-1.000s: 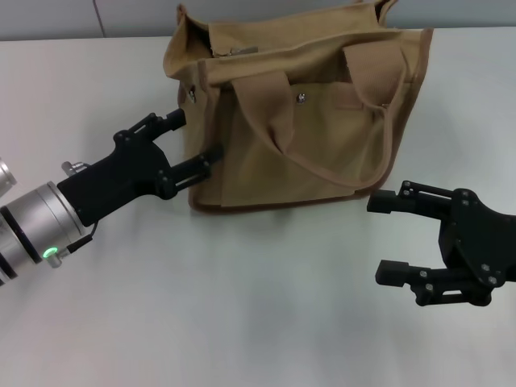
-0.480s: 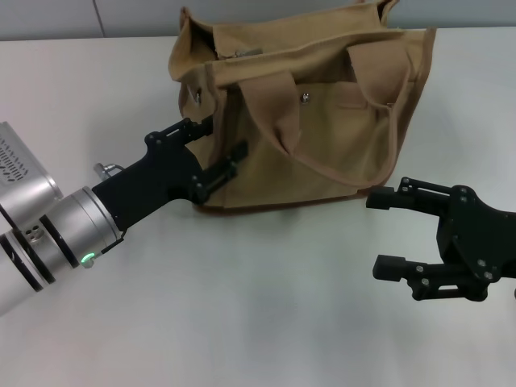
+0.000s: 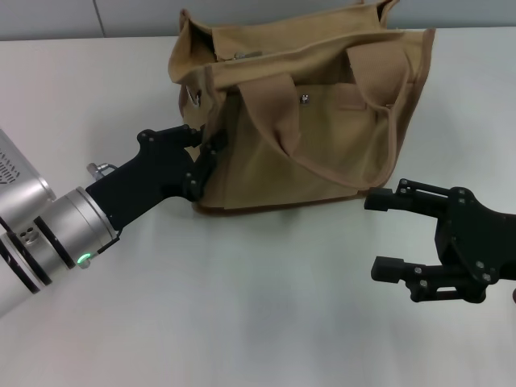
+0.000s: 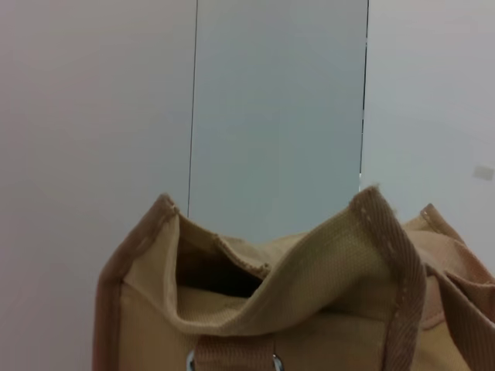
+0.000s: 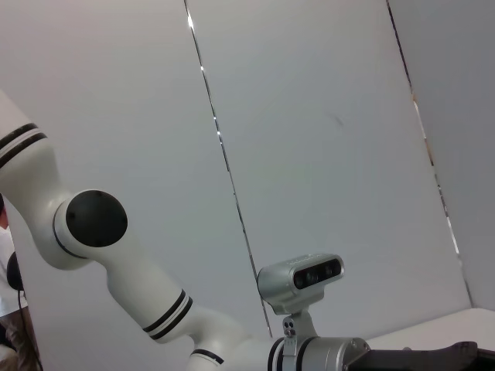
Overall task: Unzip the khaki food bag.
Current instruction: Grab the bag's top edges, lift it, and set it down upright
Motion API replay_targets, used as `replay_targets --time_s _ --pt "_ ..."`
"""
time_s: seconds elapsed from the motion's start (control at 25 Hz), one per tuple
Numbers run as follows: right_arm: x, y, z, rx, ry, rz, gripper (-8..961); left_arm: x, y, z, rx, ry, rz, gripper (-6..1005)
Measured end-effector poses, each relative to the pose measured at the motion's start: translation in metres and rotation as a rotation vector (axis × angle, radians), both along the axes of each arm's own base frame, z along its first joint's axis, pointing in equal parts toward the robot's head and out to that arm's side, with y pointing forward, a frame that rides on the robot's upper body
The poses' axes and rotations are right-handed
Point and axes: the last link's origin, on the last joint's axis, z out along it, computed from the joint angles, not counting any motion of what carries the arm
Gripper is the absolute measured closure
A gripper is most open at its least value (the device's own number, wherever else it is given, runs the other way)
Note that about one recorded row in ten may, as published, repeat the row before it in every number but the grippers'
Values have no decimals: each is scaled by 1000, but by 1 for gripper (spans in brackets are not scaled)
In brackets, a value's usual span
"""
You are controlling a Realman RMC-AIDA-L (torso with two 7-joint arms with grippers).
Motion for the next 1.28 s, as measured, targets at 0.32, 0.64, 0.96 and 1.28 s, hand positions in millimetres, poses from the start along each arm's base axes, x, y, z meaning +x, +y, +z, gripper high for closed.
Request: replay_targets --time_s 0.32,0.64,0.96,1.28 --pt "-1 0 -2 -1 3 -2 110 -1 -4 4 17 -26 -1 888" --pt "0 0 -2 3 -1 -7 110 -2 -5 16 69 -54 -26 938" --pt "5 6 -1 64 16 -77 111 -9 -8 57 201 -153 -53 937" --pt "11 21 11 227 169 -245 111 -1 -5 88 223 -185 -155 936"
